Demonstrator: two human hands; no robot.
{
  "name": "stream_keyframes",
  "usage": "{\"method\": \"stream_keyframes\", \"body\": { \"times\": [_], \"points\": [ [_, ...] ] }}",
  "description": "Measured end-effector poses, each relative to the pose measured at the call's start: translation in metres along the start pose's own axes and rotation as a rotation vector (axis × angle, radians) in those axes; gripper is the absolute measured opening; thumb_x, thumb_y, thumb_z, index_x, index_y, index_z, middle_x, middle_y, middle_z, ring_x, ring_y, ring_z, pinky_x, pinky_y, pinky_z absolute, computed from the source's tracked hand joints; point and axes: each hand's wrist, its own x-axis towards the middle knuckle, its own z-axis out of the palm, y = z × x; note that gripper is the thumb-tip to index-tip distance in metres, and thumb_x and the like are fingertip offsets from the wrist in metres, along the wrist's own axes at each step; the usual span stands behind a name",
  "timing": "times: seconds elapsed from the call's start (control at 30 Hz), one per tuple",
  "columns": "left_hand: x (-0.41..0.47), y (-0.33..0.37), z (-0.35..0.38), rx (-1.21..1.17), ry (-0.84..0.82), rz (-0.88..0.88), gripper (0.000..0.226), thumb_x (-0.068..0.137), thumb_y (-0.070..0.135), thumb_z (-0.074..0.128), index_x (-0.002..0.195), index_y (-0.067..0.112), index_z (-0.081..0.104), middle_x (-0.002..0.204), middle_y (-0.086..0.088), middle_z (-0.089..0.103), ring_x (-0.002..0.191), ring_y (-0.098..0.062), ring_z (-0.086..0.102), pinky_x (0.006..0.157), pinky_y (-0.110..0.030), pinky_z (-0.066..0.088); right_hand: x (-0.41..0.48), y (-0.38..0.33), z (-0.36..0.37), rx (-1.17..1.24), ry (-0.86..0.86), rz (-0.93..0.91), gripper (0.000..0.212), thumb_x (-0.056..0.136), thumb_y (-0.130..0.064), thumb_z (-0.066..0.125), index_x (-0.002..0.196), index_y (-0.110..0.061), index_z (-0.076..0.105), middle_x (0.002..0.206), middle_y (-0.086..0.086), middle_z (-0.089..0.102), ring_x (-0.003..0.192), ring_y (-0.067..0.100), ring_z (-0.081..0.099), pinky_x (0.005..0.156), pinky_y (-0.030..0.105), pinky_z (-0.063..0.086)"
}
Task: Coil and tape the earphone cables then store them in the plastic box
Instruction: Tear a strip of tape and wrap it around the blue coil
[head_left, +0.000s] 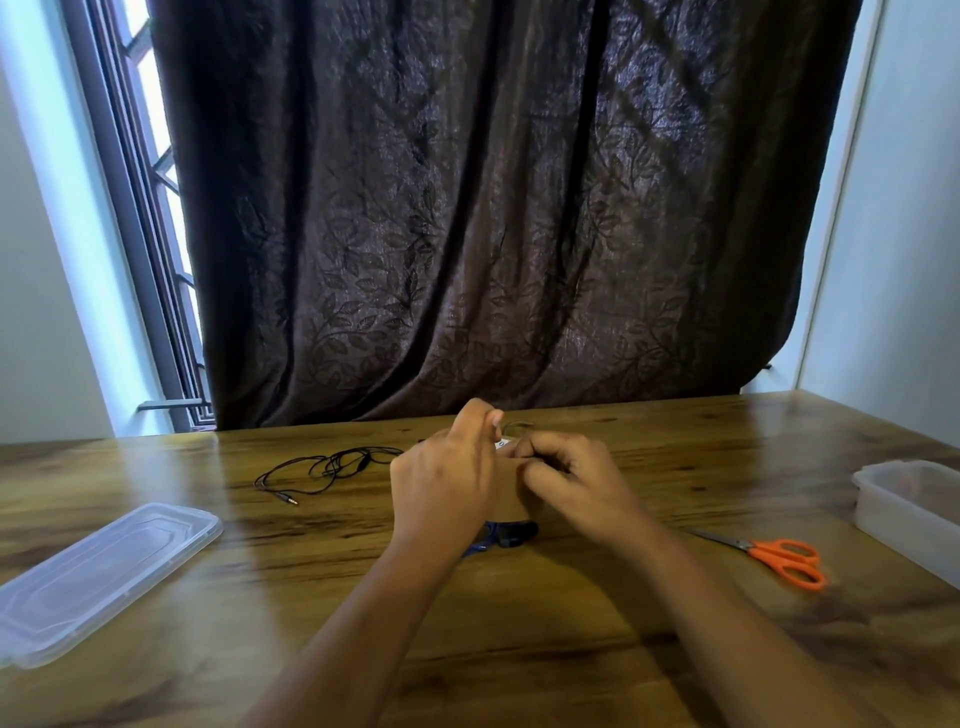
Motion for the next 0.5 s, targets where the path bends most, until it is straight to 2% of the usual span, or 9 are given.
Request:
{"method": "stream_keyframes", "body": {
  "times": [0.07,0.13,0.2,0.3,0.4,0.5],
  "points": [
    [-0.0003,0.0003,-0.0006,0.002,-0.005,-0.002,0.035,0.098,0.036,0.029,0.082,0.021,0.055,0.045,0.013,0.039,0.035,-0.005,0.04,0.037,-0.017,0.026,0.0007,0.0012,0.0,-0.006,-0.008,0.006,0.019,0.076,-0.02,0.047,0.071,-0.027,0.064,0.082,0.006,0.071,0.072,0.01,0.062,0.058,0.011,0.041],
    [-0.0005,0.0005,-0.0009,-0.005,-0.003,-0.011,0.035,0.098,0.036,0.029,0.082,0.021,0.055,0.046,0.014,0.037,0.035,-0.004,0.04,0.038,-0.016,0.025,0.0009,0.0027,-0.0001,-0.019,-0.013,0.016,0.022,0.075,-0.019,0.045,0.07,-0.03,0.063,0.082,0.0,0.07,0.074,0.004,0.061,0.06,0.011,0.042],
    [-0.0002,0.0007,-0.0013,-0.018,0.001,-0.022,0.035,0.098,0.037,0.028,0.083,0.021,0.056,0.045,0.014,0.036,0.035,-0.004,0.04,0.038,-0.018,0.028,0.0014,0.0039,-0.0013,-0.021,-0.013,0.019,0.027,0.074,-0.016,0.042,0.07,-0.033,0.062,0.087,-0.008,0.071,0.081,0.001,0.062,0.064,0.011,0.043],
    [0.0006,0.001,-0.002,-0.027,0.007,-0.025,0.036,0.098,0.037,0.028,0.085,0.021,0.057,0.043,0.012,0.038,0.034,-0.005,0.042,0.036,-0.026,0.035,0.0007,0.0041,-0.0034,0.033,-0.02,0.032,0.027,0.077,-0.016,0.044,0.069,-0.035,0.062,0.097,-0.007,0.072,0.082,-0.002,0.062,0.064,0.012,0.043],
    [0.0007,0.0009,-0.0017,-0.044,-0.002,-0.04,0.038,0.098,0.039,0.026,0.086,0.02,0.057,0.045,0.009,0.046,0.036,-0.008,0.047,0.038,-0.029,0.041,-0.001,0.0021,-0.0025,0.038,-0.019,0.011,0.022,0.085,-0.024,0.056,0.065,-0.034,0.06,0.083,-0.01,0.07,0.071,-0.002,0.06,0.062,0.016,0.044],
    [-0.0003,0.0004,-0.0016,-0.033,-0.009,-0.025,0.038,0.098,0.039,0.026,0.085,0.02,0.056,0.046,0.009,0.046,0.036,-0.008,0.046,0.038,-0.029,0.039,-0.0015,0.0015,-0.0009,0.029,-0.004,0.012,0.016,0.082,-0.026,0.057,0.067,-0.029,0.061,0.072,-0.008,0.067,0.065,0.001,0.06,0.06,0.015,0.044]
  ]
}}
